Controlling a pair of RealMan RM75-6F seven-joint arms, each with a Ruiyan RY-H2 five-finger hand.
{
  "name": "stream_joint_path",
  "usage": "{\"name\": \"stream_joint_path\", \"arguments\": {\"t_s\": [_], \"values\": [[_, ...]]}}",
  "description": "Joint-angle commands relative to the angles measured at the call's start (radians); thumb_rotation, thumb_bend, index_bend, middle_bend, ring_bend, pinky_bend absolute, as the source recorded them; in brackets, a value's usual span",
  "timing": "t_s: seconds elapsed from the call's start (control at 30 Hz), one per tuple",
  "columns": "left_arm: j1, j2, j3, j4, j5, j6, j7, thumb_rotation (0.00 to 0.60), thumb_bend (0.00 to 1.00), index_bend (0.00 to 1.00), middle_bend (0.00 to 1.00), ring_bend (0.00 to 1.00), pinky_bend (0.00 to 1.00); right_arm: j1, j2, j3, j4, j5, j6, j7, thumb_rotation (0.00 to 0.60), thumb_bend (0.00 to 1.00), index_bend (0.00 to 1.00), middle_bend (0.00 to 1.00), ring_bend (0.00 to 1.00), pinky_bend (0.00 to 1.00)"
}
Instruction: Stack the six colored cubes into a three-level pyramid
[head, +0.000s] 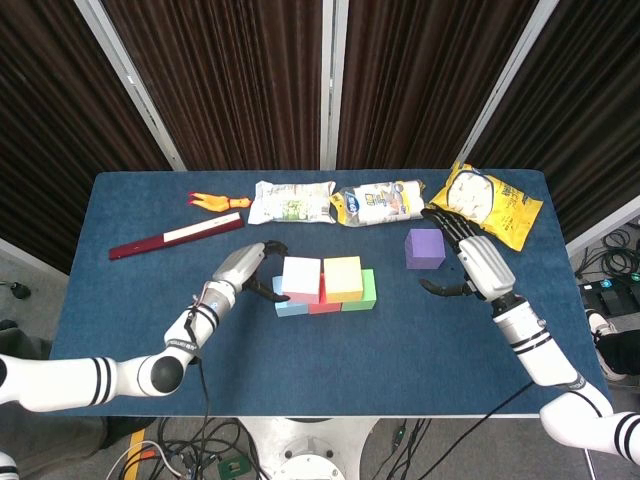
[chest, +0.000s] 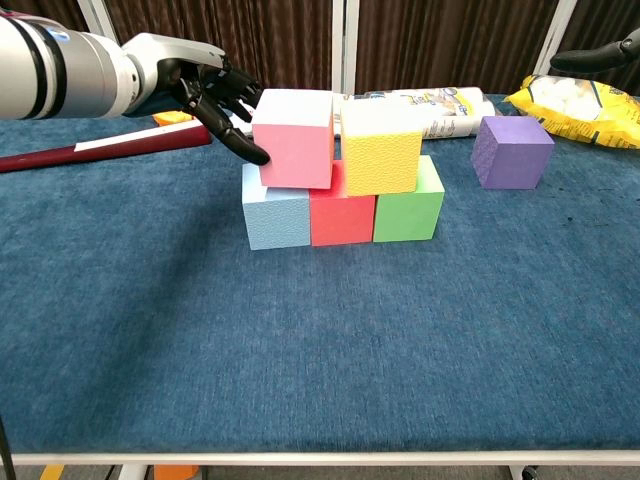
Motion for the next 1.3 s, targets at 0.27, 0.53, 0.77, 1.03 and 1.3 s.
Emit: {"name": "stream_joint_path", "arguments": {"t_s": [0.27,0.53,0.77,1.03,1.3], "values": [[-0.014,-0.033,-0.005,0.01,-0.057,0.053,0.054,0.6,0.0,0.42,0.18,0.09,0.21,-0.004,0.001,0.0,0.003,0.0,0.003,0.007,0.6,0.12,0.0,0.07,0.0,0.0],[-0.01,-0.039,-0.011,-0.002,-0.068,0.068,0.077,0.6,0.0,0.42,0.18,0.09,0.21,-0.002,-0.006,0.001,0.011,0.001,-0.002,0.012,0.6,0.12,0.0,0.07,0.0,0.0],[-0.005,-0.045,-0.017,-0.007,-0.083,0.074,0.09,0.6,0.0,0.42,0.18,0.09,0.21,0.0,-0.008,0.003,0.014,0.005,-0.006,0.011,0.6,0.12,0.0,0.07,0.0,0.0],[-0.003,-0.046,-0.022,-0.023,-0.08,0.089,0.112,0.6,0.0,0.42,0.18,0.09,0.21,0.0,-0.011,0.003,0.013,0.006,-0.009,0.008,0.6,0.12,0.0,0.07,0.0,0.0],[-0.001,-0.057,-0.025,-0.026,-0.084,0.101,0.129,0.6,0.0,0.36,0.17,0.09,0.21,-0.001,-0.011,0.003,0.012,0.008,-0.01,0.006,0.6,0.13,0.0,0.07,0.0,0.0]]}}
